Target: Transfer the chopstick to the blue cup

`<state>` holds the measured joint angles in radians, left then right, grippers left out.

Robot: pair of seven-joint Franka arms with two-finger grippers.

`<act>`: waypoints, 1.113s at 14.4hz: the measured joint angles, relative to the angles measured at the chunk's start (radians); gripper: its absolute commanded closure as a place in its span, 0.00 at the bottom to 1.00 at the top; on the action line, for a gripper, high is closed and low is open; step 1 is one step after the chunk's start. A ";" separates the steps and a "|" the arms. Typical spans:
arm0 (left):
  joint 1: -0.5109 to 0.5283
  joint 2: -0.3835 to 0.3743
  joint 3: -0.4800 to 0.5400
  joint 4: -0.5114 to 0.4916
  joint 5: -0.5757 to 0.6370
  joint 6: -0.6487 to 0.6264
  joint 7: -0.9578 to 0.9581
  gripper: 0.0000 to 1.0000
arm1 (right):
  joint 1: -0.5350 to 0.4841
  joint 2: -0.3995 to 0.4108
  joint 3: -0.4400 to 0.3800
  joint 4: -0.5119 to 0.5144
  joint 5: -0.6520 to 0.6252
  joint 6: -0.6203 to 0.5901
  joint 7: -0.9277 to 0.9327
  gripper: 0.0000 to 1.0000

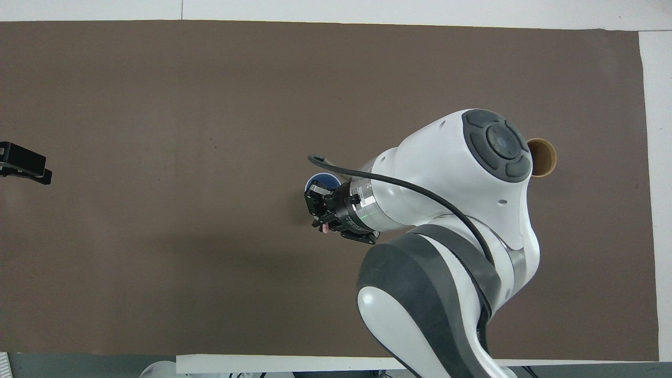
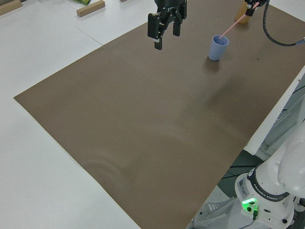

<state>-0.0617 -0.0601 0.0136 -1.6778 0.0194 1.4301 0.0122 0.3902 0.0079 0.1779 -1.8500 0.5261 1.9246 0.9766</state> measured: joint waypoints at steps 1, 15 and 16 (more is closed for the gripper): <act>0.000 0.002 0.000 0.000 0.000 -0.003 0.002 0.00 | 0.000 0.000 0.000 -0.001 0.000 0.001 -0.004 0.00; 0.000 0.053 0.001 0.097 0.000 0.037 0.008 0.00 | -0.400 -0.042 -0.029 0.275 -0.499 -0.437 -0.695 0.00; 0.000 0.053 0.001 0.097 0.000 0.037 0.008 0.00 | -0.446 -0.051 -0.031 0.298 -0.529 -0.471 -0.761 0.00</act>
<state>-0.0613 -0.0069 0.0149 -1.5811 0.0191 1.4671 0.0205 -0.0557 -0.0431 0.1471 -1.5516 -0.0029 1.4540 0.2158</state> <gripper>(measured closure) 0.000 0.000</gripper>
